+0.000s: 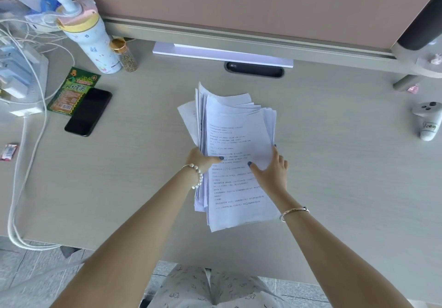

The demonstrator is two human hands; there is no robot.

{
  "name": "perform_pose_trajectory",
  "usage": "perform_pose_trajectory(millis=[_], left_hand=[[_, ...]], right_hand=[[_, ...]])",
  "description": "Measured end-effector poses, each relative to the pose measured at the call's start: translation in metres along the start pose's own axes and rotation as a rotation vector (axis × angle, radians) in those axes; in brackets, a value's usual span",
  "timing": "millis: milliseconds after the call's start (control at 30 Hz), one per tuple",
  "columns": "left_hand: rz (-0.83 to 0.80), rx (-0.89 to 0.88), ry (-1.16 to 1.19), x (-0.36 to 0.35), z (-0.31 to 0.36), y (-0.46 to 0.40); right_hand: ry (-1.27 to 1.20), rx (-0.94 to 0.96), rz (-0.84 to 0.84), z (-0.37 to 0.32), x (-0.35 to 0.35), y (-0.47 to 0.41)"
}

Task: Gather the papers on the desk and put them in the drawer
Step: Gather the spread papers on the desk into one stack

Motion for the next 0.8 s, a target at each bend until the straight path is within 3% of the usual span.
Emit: perform_pose_trajectory(millis=[233, 400, 633, 800], left_hand=[[-0.119, -0.158, 0.053, 0.022, 0.025, 0.010], [-0.243, -0.355, 0.039, 0.040, 0.064, 0.031], [-0.189, -0.495, 0.262, 0.066, 0.101, 0.043], [-0.095, -0.467, 0.384, 0.078, 0.092, 0.058]], right_hand=[[-0.152, -0.053, -0.058, 0.003, 0.010, -0.010], [-0.675, -0.213, -0.160, -0.013, 0.024, -0.013], [-0.802, 0.040, 0.123, -0.068, 0.091, -0.001], [-0.775, 0.154, 0.215, -0.084, 0.116, 0.023]])
Point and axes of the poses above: each hand's wrist, its own y-axis away from the middle knuckle, its own x-axis out of the back of the hand, z = x × y, the point moved 8 cm from there along -y, towards the middle knuckle, and after that the axes turned 14 degrees about z, right-handed, at the moved point
